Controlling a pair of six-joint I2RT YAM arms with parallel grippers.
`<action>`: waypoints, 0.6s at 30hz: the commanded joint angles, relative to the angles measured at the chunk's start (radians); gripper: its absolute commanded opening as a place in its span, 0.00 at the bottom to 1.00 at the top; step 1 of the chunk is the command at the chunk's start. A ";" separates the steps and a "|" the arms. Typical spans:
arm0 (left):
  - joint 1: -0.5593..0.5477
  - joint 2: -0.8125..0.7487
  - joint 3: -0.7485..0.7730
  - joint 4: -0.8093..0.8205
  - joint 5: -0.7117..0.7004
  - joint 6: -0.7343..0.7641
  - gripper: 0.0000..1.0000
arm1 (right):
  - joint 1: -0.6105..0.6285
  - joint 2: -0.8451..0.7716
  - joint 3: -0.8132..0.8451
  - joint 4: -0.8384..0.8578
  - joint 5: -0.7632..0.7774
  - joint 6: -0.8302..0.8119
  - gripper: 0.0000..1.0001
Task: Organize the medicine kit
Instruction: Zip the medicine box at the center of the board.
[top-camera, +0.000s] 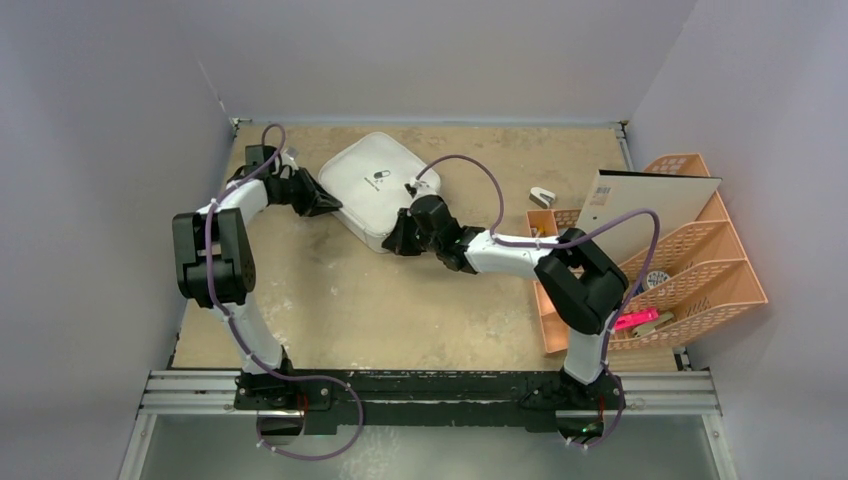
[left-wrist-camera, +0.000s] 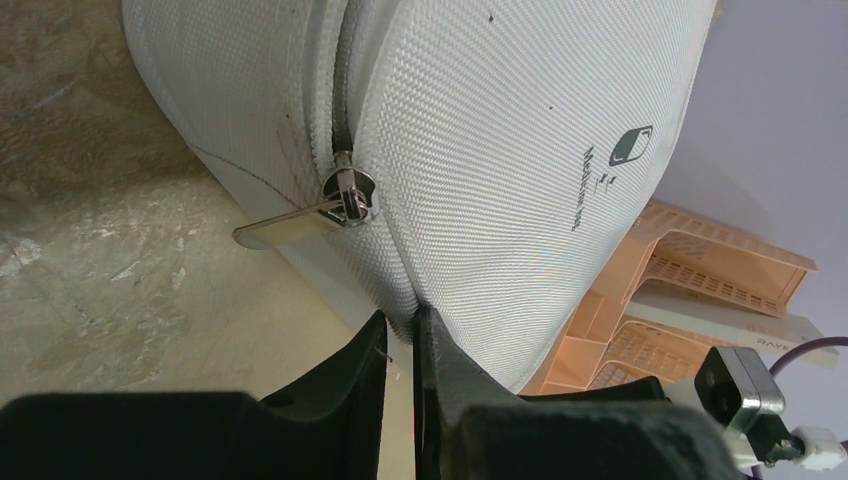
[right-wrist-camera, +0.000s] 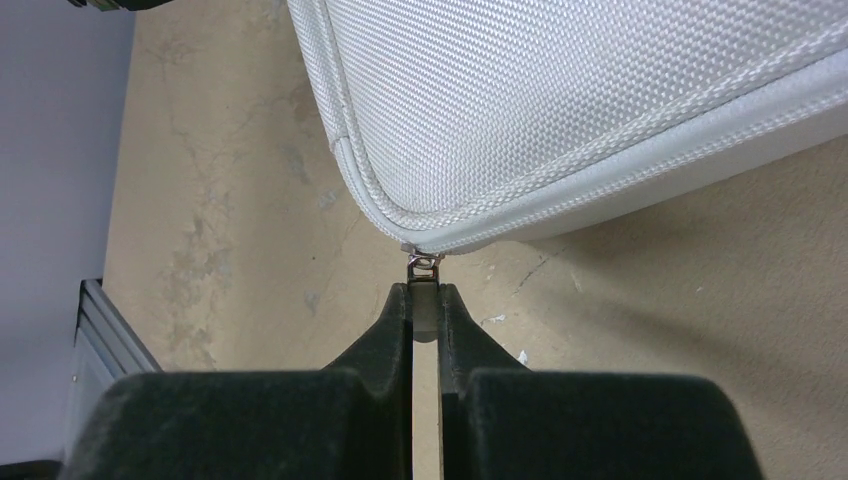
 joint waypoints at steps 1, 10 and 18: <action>0.036 0.032 0.033 -0.023 -0.162 0.072 0.11 | -0.041 -0.038 -0.033 0.019 -0.035 -0.060 0.00; 0.036 0.031 0.046 -0.038 -0.185 0.082 0.11 | -0.049 -0.041 -0.020 -0.043 0.045 -0.249 0.00; 0.036 0.027 0.071 -0.051 -0.190 0.092 0.11 | -0.092 -0.024 -0.022 -0.005 -0.053 -0.192 0.00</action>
